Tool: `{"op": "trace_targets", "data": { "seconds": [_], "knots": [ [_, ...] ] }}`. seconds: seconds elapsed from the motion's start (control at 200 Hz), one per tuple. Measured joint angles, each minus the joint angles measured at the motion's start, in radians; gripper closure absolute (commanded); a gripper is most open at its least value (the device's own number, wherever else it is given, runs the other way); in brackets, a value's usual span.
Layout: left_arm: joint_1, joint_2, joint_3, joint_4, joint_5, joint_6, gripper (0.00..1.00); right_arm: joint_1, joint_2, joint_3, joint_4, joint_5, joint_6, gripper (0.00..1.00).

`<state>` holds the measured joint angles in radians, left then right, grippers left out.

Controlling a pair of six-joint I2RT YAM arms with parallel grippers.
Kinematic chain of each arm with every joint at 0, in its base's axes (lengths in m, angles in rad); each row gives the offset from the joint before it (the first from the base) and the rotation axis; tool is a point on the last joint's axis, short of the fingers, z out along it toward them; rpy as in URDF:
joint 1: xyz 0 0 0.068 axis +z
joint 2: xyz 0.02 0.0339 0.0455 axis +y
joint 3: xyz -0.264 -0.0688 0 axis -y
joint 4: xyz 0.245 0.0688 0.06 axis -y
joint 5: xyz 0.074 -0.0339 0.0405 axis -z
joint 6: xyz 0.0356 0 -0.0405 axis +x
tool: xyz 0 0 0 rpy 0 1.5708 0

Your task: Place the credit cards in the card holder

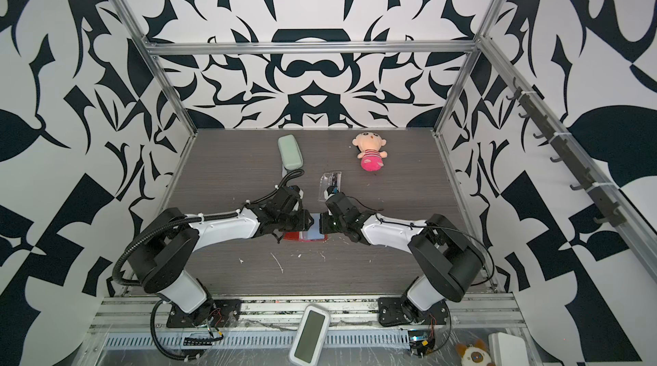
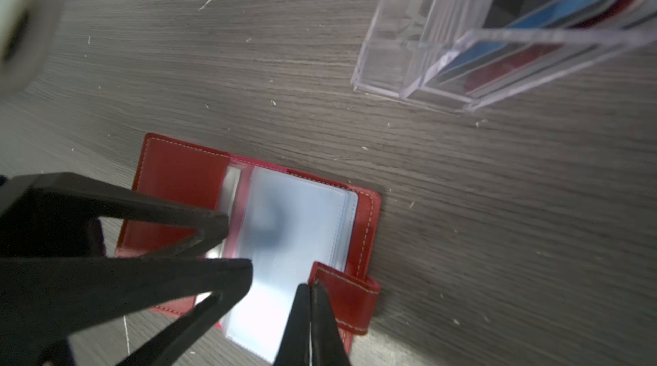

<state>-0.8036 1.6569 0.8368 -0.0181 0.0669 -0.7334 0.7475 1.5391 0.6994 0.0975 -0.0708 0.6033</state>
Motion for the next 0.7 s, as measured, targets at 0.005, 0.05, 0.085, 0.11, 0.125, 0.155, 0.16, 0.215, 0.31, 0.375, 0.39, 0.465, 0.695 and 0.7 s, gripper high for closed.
{"op": "trace_targets", "data": {
  "seconds": [0.005, 0.05, 0.085, 0.11, 0.125, 0.155, 0.16, 0.215, 0.31, 0.375, 0.39, 0.465, 0.695, 0.7],
  "knots": [
    [0.0, 0.001, 0.001, 0.0, 0.0, 0.0, 0.56, 0.0, 0.0, 0.0, 0.0, 0.0, 0.0, 1.0],
    [0.0, 0.009, 0.004, 0.003, 0.006, -0.003, 0.58, 0.0, 0.005, 0.0, 0.002, -0.001, 0.0, 1.0],
    [0.0, 0.016, 0.006, 0.005, 0.01, -0.006, 0.58, 0.0, 0.008, 0.0, 0.005, -0.002, 0.0, 1.0],
    [0.0, 0.021, 0.008, 0.007, 0.013, -0.006, 0.58, 0.0, 0.01, 0.0, 0.007, -0.003, 0.0, 1.0],
    [0.0, 0.024, 0.01, 0.009, 0.014, -0.008, 0.58, 0.0, 0.011, 0.0, 0.008, -0.004, 0.0, 1.0],
    [0.0, 0.03, 0.012, 0.01, 0.018, -0.009, 0.59, 0.0, 0.014, 0.0, 0.01, -0.004, 0.0, 1.0],
    [0.0, 0.031, 0.012, 0.01, 0.018, -0.009, 0.59, 0.0, 0.014, 0.0, 0.011, -0.004, 0.0, 1.0],
    [0.0, 0.042, 0.017, 0.013, 0.023, -0.011, 0.6, 0.0, 0.019, 0.0, 0.013, -0.005, 0.0, 1.0],
    [0.0, 0.052, 0.027, 0.014, 0.028, -0.015, 0.61, 0.0, 0.029, 0.0, 0.02, -0.005, 0.0, 1.0],
    [0.0, 0.055, 0.032, 0.015, 0.032, -0.018, 0.61, 0.0, 0.039, 0.0, 0.028, -0.007, 0.001, 1.0],
    [0.0, 0.056, 0.033, 0.015, 0.032, -0.019, 0.61, 0.0, 0.041, 0.0, 0.029, -0.007, 0.002, 1.0],
    [0.0, 0.056, 0.034, 0.015, 0.036, -0.022, 0.62, 0.0, 0.054, -0.001, 0.04, -0.011, 0.004, 1.0],
    [0.0, 0.072, 0.043, 0.016, 0.046, -0.027, 0.62, 0.0, 0.086, -0.001, 0.087, -0.016, 0.014, 1.0],
    [0.0, 0.072, 0.044, 0.015, 0.046, -0.027, 0.62, 0.0, 0.086, -0.002, 0.088, -0.016, 0.014, 1.0]
  ]
}}
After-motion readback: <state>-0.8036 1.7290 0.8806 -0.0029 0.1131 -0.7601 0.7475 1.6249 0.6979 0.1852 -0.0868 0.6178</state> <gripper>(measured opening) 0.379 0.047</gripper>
